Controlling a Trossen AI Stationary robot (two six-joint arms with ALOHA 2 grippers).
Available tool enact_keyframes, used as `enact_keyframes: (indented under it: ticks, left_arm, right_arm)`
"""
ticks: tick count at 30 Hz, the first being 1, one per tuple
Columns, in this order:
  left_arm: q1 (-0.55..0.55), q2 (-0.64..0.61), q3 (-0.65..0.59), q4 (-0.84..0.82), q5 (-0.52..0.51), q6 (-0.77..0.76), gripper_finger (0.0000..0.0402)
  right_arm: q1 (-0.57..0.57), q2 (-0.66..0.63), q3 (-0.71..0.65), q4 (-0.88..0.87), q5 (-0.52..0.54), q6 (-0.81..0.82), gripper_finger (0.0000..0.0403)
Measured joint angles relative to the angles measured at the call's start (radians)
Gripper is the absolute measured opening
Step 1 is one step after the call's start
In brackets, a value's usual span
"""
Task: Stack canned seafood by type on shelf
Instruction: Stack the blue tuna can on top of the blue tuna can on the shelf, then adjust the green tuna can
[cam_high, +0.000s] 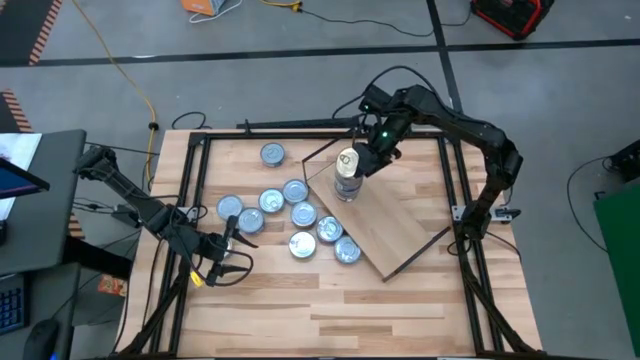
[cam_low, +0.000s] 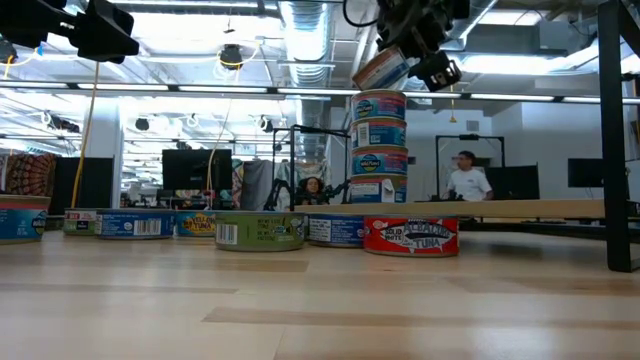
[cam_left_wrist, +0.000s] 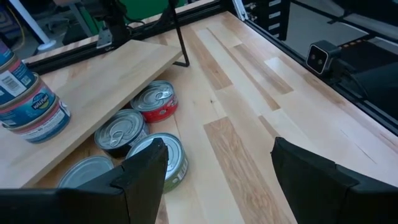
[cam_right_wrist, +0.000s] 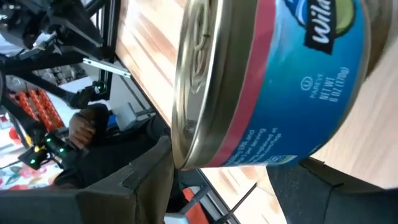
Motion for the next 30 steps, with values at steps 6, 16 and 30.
enact_keyframes:
  ticks: [6, 16, 30]
  left_arm:
    - [0.000, 0.000, 0.000, 0.000, 0.004, 0.038, 0.0277]
    - [0.000, 0.000, 0.000, 0.001, 0.007, 0.041, 0.0277]
    - [0.000, 0.000, 0.000, 0.001, 0.006, 0.013, 0.0277]
  right_arm:
    - [0.005, 0.000, 0.000, -0.001, 0.030, 0.003, 0.0272]
    - [0.021, 0.000, 0.000, -0.008, 0.059, 0.013, 0.0272]
    - [0.061, -0.006, 0.000, -0.140, 0.077, -0.042, 0.0272]
